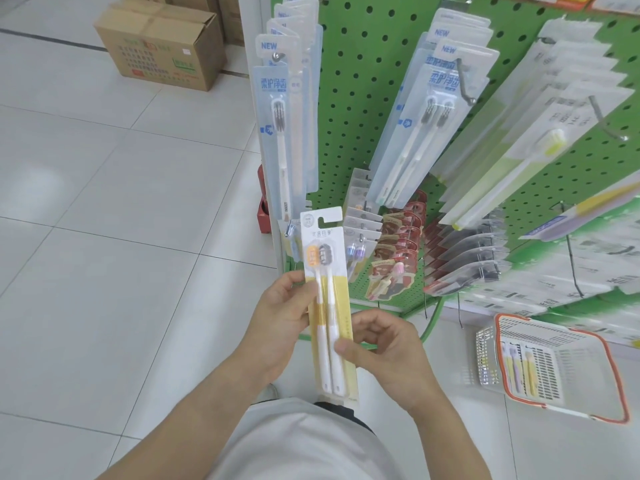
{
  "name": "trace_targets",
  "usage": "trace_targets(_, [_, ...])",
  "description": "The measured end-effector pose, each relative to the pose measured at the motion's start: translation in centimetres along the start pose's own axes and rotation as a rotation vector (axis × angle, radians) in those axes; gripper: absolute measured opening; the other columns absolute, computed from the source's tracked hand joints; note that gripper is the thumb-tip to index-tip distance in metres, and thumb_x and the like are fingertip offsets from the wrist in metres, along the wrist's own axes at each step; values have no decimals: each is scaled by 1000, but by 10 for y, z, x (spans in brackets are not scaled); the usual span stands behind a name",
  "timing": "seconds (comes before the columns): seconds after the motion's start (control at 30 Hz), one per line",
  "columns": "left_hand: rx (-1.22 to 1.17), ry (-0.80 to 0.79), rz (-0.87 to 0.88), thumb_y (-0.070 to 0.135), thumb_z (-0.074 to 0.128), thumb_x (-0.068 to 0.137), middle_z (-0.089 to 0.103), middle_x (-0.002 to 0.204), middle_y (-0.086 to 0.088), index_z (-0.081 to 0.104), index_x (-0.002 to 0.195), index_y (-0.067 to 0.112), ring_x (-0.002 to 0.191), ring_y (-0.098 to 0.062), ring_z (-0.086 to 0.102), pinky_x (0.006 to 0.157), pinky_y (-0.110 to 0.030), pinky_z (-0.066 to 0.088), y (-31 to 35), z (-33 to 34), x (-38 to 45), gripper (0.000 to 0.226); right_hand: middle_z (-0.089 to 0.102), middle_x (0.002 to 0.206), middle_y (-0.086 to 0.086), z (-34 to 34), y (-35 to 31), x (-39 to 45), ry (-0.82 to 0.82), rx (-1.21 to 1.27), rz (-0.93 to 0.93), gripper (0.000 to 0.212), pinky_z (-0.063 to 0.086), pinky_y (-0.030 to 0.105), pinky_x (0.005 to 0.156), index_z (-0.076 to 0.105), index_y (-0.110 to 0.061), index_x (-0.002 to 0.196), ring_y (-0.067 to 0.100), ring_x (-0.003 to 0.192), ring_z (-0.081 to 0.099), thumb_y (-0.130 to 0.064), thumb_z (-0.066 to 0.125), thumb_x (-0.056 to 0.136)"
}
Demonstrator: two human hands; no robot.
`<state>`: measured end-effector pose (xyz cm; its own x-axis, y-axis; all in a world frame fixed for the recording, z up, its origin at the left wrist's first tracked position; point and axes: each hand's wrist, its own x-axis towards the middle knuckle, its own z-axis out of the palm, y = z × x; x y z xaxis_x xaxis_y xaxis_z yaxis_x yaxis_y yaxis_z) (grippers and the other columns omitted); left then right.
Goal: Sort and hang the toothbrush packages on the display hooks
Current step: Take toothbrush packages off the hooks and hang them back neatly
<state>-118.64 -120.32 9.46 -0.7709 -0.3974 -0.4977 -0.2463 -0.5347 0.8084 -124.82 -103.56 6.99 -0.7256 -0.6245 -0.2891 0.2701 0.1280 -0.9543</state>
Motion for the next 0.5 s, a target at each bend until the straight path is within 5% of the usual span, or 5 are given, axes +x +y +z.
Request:
trace_targets(0.17, [251,77,116,22,74,89,69,118,7,53,130,26,104,-9,70,89,-29,55,-5,5,-3,46,74,81,0,5,-7,1,129,-232,-99,21,56,30,61,78,-17,85,11,71,65,2,82,77])
trace_targets(0.37, [86,20,65,11,49,105,73,115,-13,56,130,13,93,-25,74,69,-31,60,-2,11,1,27,66,85,-13,9,-10,1,79,-482,-332,22,54,23,68,80,-28,95,13,77,66,-26,87,74])
trace_targets(0.5, [155,-37,74,7,43,106,77,106,-9,57,130,15,89,-25,75,69,-31,58,-2,9,-1,28,59,85,-13,2,-10,4,290,-544,-391,23,51,21,68,73,-31,102,14,76,61,-21,82,84])
